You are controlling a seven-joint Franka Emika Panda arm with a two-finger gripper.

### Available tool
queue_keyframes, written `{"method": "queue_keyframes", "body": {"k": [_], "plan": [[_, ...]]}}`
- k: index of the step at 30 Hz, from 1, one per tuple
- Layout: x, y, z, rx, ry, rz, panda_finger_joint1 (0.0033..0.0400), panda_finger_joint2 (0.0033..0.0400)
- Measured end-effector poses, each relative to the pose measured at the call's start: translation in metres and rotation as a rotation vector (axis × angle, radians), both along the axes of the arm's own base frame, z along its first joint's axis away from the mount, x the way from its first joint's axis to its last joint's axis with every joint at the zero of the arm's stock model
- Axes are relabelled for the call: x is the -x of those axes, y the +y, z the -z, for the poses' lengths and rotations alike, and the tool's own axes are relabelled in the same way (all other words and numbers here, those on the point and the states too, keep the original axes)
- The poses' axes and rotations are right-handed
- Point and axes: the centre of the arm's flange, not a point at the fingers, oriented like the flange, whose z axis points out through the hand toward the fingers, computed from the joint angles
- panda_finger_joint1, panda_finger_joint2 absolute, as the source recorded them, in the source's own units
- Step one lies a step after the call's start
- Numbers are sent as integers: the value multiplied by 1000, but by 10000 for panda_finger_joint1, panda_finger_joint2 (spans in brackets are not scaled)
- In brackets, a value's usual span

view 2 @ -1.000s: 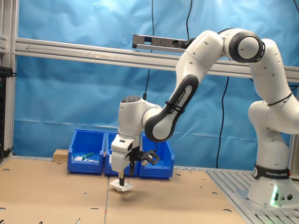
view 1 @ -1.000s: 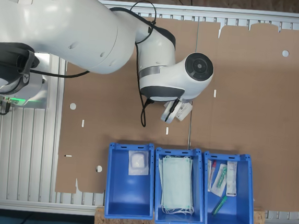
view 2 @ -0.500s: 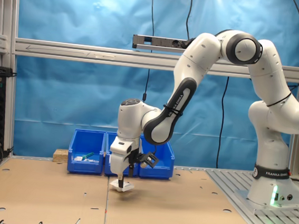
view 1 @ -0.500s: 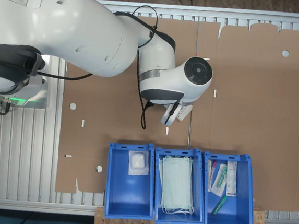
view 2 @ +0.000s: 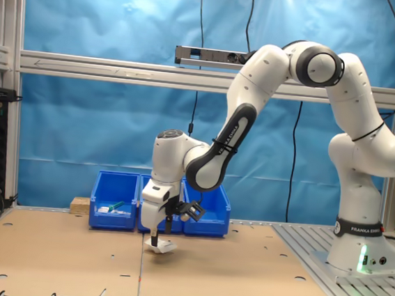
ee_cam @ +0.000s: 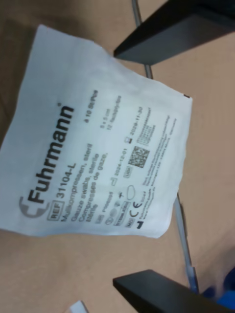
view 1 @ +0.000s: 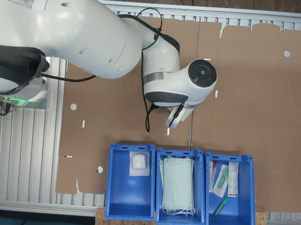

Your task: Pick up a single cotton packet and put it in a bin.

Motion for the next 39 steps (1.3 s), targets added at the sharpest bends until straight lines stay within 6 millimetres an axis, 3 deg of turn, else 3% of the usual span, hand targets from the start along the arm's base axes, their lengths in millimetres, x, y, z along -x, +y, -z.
{"method": "queue_keyframes", "body": {"k": [13,27,39], "plan": [[-12,-3,8,9,-9,6,400,400],[-9,-1,27,8,16,12,400,400],[-10,-1,27,6,14,13,400,400]]}}
